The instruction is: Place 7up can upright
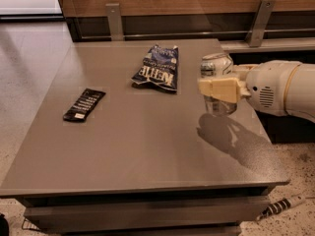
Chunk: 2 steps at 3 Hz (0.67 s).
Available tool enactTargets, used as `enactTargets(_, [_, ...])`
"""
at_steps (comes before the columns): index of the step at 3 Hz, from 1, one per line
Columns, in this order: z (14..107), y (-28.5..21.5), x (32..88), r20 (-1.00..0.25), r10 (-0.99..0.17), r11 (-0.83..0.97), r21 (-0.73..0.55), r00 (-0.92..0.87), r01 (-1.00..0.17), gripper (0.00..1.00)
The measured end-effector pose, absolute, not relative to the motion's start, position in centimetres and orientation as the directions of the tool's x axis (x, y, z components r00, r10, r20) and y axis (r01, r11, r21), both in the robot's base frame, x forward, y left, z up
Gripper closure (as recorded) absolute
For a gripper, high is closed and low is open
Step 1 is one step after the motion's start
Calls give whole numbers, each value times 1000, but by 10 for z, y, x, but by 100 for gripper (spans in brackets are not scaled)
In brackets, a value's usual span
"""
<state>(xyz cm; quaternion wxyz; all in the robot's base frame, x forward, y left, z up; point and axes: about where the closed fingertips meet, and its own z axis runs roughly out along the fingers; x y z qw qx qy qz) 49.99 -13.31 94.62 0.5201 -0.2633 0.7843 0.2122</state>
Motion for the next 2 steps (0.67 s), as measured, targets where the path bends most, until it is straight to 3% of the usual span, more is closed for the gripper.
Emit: enactTargets(2, [950, -130, 498, -932, -235, 759, 2, -277, -652, 100])
